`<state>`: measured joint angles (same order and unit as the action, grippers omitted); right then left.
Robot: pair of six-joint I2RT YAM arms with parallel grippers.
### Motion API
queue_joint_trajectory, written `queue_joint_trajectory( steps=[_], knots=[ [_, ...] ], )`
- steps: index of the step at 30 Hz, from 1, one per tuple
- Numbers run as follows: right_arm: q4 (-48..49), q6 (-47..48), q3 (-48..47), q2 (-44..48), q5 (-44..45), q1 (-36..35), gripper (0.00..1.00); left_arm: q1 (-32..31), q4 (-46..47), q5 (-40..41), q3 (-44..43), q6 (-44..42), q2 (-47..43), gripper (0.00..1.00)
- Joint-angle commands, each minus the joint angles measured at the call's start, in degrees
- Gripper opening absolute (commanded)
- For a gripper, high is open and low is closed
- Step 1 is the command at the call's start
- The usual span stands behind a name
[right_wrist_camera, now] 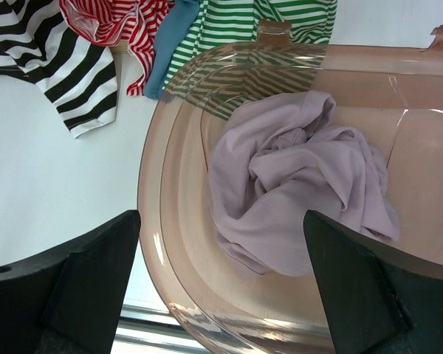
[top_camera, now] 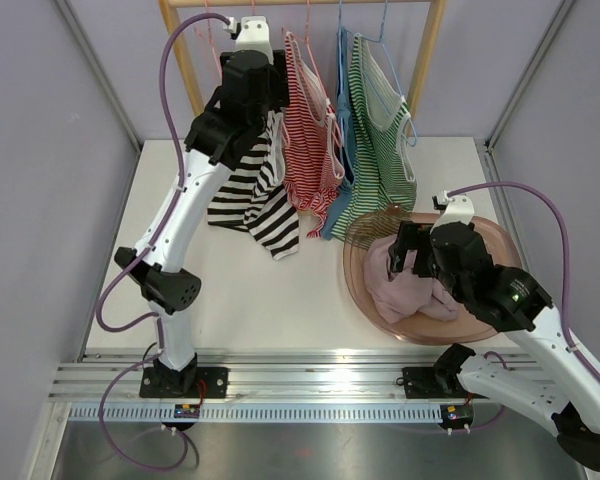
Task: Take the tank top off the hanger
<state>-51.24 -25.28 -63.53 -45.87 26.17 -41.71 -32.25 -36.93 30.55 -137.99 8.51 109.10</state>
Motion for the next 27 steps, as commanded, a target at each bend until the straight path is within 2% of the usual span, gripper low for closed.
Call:
queue_joint_trajectory(
  steps=[1, 5, 11, 27],
  knots=[
    [2.82, 1.37, 0.25, 0.25, -1.12, 0.14, 1.0, -0.09, 3.97, 2.59, -2.63, -2.18, 1.9, 0.65],
    [2.99, 2.16, 0.51, 0.25, -1.12, 0.23, 1.0, 0.52, 3.62, 2.5, -2.81, -1.84, 2.96, 0.61],
    [3.52, 3.22, 1.65, 0.78, -1.12, 0.14, 1.0, 1.05, 4.67, 1.54, -2.02, -1.83, 2.52, 0.41],
    [4.4, 4.01, 2.09, -1.41, -4.38, 0.23, 1.0, 4.48, 7.31, -4.97, -3.07, 0.19, 3.93, 0.4]
  ],
)
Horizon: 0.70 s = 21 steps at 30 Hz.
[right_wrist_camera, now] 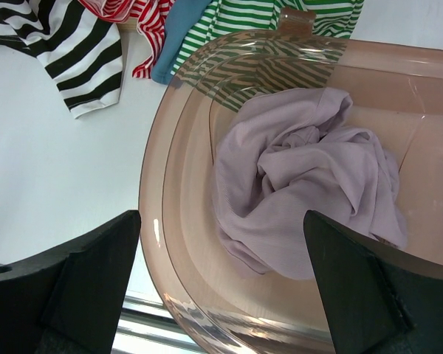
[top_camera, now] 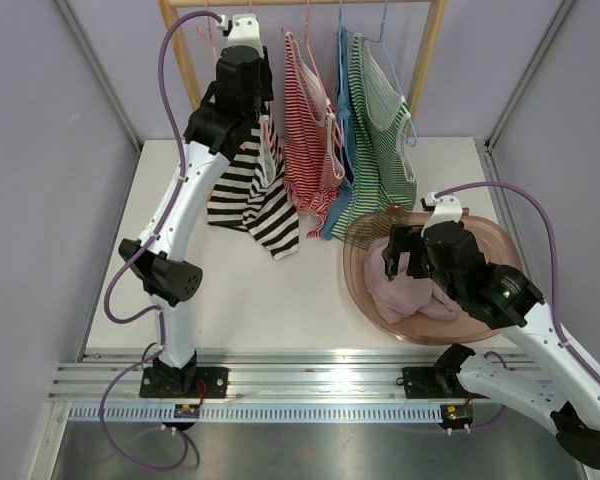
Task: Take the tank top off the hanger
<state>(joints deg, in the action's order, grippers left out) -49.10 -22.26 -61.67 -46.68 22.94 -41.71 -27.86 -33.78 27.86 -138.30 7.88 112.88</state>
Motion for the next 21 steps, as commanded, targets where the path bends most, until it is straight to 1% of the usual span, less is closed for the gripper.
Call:
queue_joint_trajectory(
  steps=[1, 5, 7, 10, 14, 16, 17, 19, 21],
  knots=[
    [2.34, 0.9, 0.23, -0.7, -1.23, 0.23, 0.99, 0.08, 4.25, -2.37, -3.11, 0.82, 0.15, 0.4],
    [3.05, 0.9, 0.41, -1.31, -2.54, 0.14, 1.0, 0.43, 5.21, -2.54, -3.03, 0.38, 0.59, 0.39],
    [3.13, 0.82, 0.5, -1.84, -2.99, 0.23, 0.99, 0.52, 5.48, -2.63, -3.03, 0.21, 0.76, 0.36],
    [3.49, 0.73, 0.59, -2.28, -3.78, 0.14, 1.0, 0.87, 5.57, -3.25, -3.2, 0.21, 1.11, 0.26],
    [3.84, 0.64, 0.85, -2.37, -4.13, 0.23, 1.0, 1.49, 4.6, -3.77, -3.2, 0.73, 1.9, 0.24],
    [3.92, 0.55, 0.85, -2.28, -4.13, 0.14, 1.0, 1.75, 4.08, -4.12, -3.2, 1.0, 1.99, 0.18],
    [3.93, 0.73, 0.76, -2.19, -4.22, 0.23, 0.99, 1.84, 3.9, -4.13, -3.2, 1.08, 1.91, 0.09],
    [4.01, 0.64, 0.76, -2.02, -4.31, 0.23, 1.0, 1.84, 3.37, -4.48, -3.21, 1.44, 1.29, 0.01],
    [4.19, 0.55, 0.85, -1.58, -4.39, 0.23, 0.99, 1.84, 3.63, -5.18, -2.59, 2.14, -0.37, 0.0]
  ],
)
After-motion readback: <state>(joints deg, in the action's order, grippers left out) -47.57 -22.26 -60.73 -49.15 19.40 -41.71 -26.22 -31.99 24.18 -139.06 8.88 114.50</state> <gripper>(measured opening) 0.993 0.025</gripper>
